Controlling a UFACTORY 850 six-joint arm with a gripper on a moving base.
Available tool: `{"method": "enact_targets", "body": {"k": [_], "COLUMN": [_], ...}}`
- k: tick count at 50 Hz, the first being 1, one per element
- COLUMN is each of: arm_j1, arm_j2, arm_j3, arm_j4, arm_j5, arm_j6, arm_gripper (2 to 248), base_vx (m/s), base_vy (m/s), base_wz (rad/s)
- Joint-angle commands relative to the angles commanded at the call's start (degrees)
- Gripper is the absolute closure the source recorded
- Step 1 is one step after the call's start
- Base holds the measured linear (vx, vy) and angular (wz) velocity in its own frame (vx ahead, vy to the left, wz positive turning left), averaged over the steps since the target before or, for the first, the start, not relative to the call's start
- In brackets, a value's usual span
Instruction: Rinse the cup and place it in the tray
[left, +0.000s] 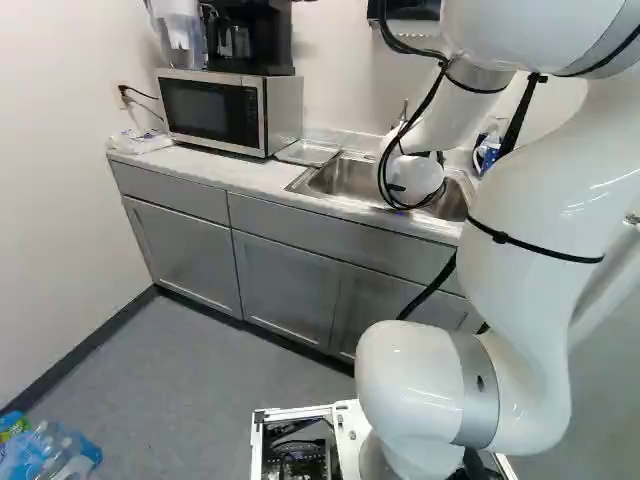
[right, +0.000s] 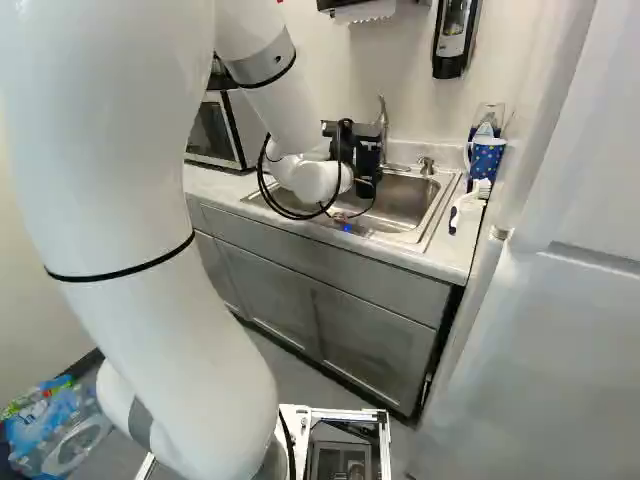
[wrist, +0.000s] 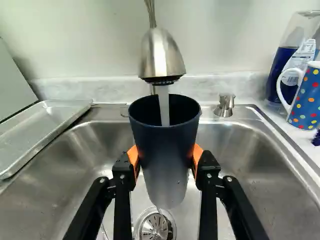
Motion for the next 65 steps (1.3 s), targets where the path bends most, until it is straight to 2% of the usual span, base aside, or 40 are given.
{"method": "enact_targets", "body": {"k": [65], "arm_j1": [0.00], "arm_j2": [0.00], "arm_j3": [0.00], "arm_j4": [0.00], "arm_j5": [0.00], "arm_j6": [0.00], "arm_gripper": [128], "base_vx": [0.000], "base_vy": [0.000], "base_wz": [0.000]}}
